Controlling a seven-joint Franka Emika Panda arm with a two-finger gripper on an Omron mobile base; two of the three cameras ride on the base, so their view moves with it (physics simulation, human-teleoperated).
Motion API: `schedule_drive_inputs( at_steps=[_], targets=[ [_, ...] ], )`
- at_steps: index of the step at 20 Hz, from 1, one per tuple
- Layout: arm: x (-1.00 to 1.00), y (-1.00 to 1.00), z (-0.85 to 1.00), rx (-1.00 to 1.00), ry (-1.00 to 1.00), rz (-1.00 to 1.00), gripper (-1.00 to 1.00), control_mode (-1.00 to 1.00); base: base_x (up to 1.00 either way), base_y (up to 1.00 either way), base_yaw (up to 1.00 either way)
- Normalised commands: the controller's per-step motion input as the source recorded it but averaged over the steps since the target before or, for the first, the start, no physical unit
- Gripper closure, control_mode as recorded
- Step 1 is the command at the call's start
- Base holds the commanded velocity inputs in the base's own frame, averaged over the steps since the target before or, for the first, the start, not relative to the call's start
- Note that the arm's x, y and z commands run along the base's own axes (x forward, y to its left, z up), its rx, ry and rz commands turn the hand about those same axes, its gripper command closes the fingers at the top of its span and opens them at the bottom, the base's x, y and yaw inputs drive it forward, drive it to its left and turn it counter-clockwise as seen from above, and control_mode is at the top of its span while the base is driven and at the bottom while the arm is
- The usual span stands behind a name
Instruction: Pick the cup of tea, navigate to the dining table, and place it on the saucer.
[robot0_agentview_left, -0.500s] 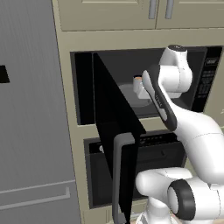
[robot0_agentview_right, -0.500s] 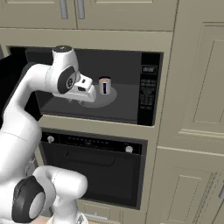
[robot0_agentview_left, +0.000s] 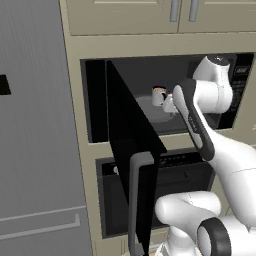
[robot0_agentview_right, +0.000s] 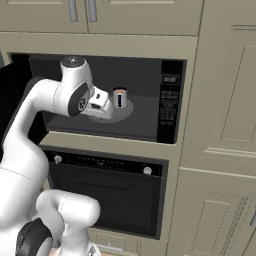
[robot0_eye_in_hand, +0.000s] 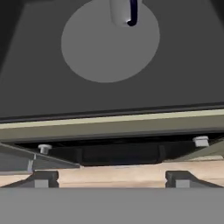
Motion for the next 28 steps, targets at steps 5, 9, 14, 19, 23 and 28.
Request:
schedule_drive_inputs(
  at_steps=[5, 9, 14, 19, 23, 28],
  targets=[
    [-0.13, -0.18, 0.11, 0.13, -0.28, 0.02, -1.00, -1.00, 0.00, 0.00, 0.00],
    [-0.06, -0.06, 0.17, 0.07, -0.14, 0.01, -1.00, -1.00, 0.00, 0.00, 0.00],
    [-0.01, -0.20, 0.27, 0.07, -0.08, 0.05, -1.00, -1.00, 0.00, 0.00, 0.00],
    [0.01, -0.01, 0.25, 0.02, -0.02, 0.06, -1.00, -1.00, 0.00, 0.00, 0.00],
    [0.03, 0.00, 0.02, 0.00, 0.00, 0.04, -1.00, -1.00, 0.00, 0.00, 0.00],
    [0.31, 0.00, -0.11, 0.00, 0.00, 0.06, -1.00, -1.00, 0.00, 0.00, 0.00]
  ],
)
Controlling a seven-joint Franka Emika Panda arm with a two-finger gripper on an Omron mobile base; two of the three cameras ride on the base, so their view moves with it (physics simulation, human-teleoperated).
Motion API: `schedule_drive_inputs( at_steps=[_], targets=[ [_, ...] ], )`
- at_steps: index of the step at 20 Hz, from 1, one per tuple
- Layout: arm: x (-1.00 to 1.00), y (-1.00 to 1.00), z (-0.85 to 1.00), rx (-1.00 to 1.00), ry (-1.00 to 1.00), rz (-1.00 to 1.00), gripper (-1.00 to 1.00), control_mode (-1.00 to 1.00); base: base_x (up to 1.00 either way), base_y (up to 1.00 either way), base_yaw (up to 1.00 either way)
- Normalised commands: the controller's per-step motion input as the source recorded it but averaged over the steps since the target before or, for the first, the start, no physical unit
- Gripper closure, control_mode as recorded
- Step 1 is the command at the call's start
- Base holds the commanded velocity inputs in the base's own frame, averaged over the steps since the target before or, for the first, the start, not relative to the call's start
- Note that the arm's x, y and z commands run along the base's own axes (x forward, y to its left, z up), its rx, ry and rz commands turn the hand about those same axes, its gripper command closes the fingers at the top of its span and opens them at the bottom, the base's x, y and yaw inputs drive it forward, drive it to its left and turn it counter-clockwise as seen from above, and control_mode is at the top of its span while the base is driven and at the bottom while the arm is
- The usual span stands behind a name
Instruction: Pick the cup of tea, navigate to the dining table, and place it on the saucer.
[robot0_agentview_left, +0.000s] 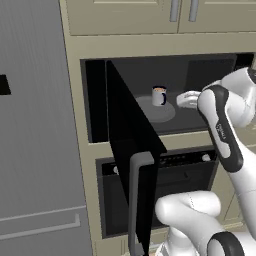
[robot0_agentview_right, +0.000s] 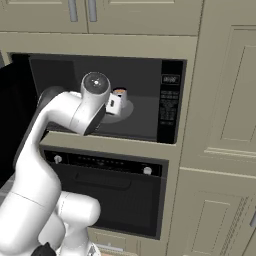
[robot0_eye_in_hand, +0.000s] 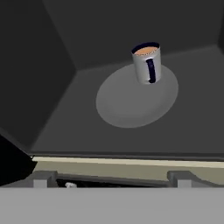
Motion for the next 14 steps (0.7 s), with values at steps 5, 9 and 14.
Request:
schedule_drive_inputs(
  at_steps=[5, 9, 14],
  targets=[
    [0.43, 0.00, -0.35, -0.03, -0.02, 0.07, -1.00, -1.00, 0.00, 0.00, 0.00],
    [0.30, 0.00, -0.35, -0.11, 0.00, 0.04, -1.00, -1.00, 0.00, 0.00, 0.00],
    [0.65, 0.00, -0.13, -0.06, 0.00, 0.00, -1.00, -1.00, 0.00, 0.00, 0.00]
  ],
)
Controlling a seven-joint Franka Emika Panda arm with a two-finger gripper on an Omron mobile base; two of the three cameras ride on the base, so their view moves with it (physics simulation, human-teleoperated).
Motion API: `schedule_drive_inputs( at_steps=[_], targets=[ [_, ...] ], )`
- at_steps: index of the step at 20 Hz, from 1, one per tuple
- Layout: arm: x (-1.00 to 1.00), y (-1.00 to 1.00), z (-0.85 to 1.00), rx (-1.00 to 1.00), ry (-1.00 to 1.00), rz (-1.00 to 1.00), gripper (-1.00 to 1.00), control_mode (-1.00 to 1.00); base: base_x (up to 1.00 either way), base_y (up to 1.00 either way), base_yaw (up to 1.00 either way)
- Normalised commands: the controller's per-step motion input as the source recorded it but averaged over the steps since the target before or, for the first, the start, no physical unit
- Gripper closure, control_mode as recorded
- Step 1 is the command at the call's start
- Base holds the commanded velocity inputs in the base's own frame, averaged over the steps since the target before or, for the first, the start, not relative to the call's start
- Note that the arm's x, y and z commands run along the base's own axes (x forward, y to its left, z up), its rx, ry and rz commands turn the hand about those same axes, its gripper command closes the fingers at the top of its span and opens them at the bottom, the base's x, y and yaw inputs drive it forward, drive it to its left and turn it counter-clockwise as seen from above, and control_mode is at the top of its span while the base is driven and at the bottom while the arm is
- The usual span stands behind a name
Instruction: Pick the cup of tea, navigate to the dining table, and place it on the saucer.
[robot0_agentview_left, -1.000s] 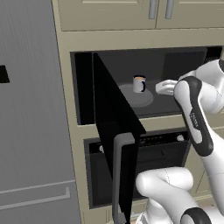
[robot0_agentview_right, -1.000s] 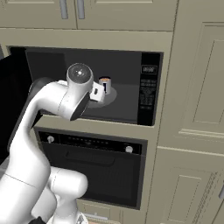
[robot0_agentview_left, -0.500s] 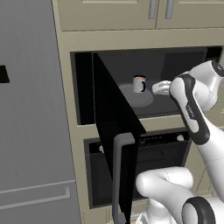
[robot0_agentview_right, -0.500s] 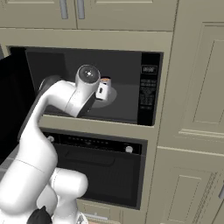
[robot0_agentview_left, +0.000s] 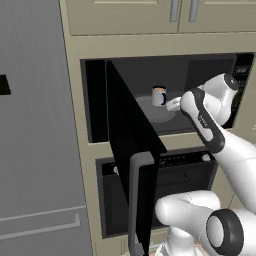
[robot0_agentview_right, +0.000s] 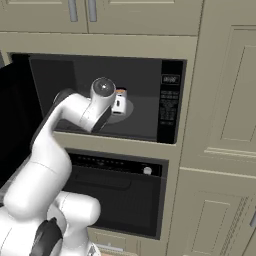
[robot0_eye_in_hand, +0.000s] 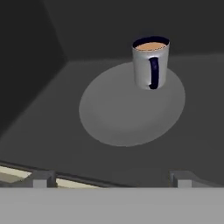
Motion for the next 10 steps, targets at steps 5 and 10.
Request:
schedule_drive_inputs(
  at_steps=[5, 10],
  targets=[
    [0.70, 0.00, -0.10, 0.00, 0.00, 0.00, -1.00, -1.00, 0.00, 0.00, 0.00],
    [0.55, -0.03, 0.00, 0.00, 0.00, 0.00, -1.00, -1.00, 0.00, 0.00, 0.00]
  ],
)
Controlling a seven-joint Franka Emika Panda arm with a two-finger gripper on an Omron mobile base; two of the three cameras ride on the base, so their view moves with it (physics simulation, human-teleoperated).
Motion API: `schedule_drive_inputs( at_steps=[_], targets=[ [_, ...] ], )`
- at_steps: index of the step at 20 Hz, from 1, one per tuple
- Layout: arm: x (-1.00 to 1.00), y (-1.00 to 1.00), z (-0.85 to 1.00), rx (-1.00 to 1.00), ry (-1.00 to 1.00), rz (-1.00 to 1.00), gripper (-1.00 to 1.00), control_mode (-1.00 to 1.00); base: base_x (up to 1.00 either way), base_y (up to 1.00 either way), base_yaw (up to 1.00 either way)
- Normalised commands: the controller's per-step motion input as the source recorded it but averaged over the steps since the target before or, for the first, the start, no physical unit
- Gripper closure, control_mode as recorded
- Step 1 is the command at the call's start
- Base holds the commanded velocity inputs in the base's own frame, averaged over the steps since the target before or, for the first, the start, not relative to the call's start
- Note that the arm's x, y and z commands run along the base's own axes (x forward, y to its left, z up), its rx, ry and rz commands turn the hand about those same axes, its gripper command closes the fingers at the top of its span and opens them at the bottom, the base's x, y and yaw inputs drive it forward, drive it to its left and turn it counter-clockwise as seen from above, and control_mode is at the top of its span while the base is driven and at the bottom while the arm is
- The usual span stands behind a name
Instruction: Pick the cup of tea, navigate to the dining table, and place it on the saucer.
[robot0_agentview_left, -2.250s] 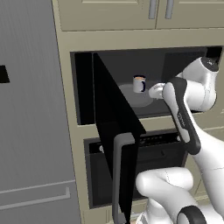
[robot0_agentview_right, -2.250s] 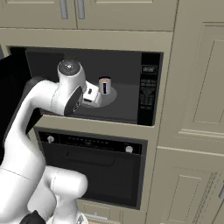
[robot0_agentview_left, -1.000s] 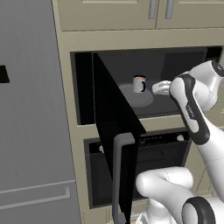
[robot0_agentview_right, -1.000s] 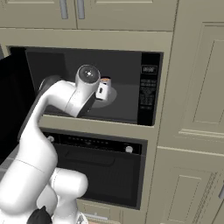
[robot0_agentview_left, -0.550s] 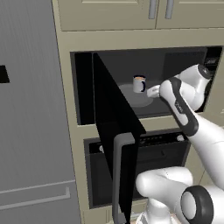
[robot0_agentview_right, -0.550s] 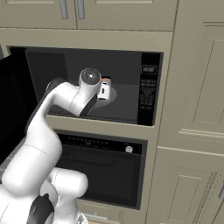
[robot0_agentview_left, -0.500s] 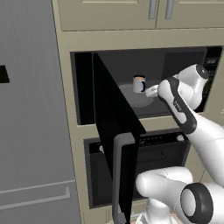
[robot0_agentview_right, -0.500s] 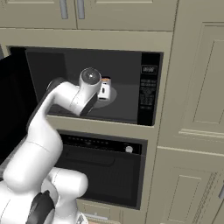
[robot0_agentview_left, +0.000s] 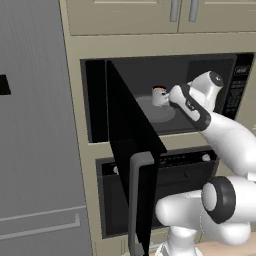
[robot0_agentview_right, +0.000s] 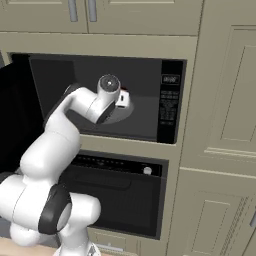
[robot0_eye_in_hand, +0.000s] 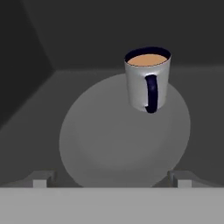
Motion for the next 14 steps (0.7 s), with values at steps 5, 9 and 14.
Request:
schedule_drive_inputs(
  at_steps=[5, 9, 14],
  targets=[
    [0.25, -0.07, -0.03, 0.00, 0.00, 0.00, -1.00, -1.00, 0.00, 0.00, 0.00],
    [0.02, -0.03, -0.16, 0.00, 0.00, 0.00, -1.00, -1.00, 0.00, 0.00, 0.00],
    [0.31, -0.02, -0.06, 0.00, 0.00, 0.00, -1.00, -1.00, 0.00, 0.00, 0.00]
  ],
)
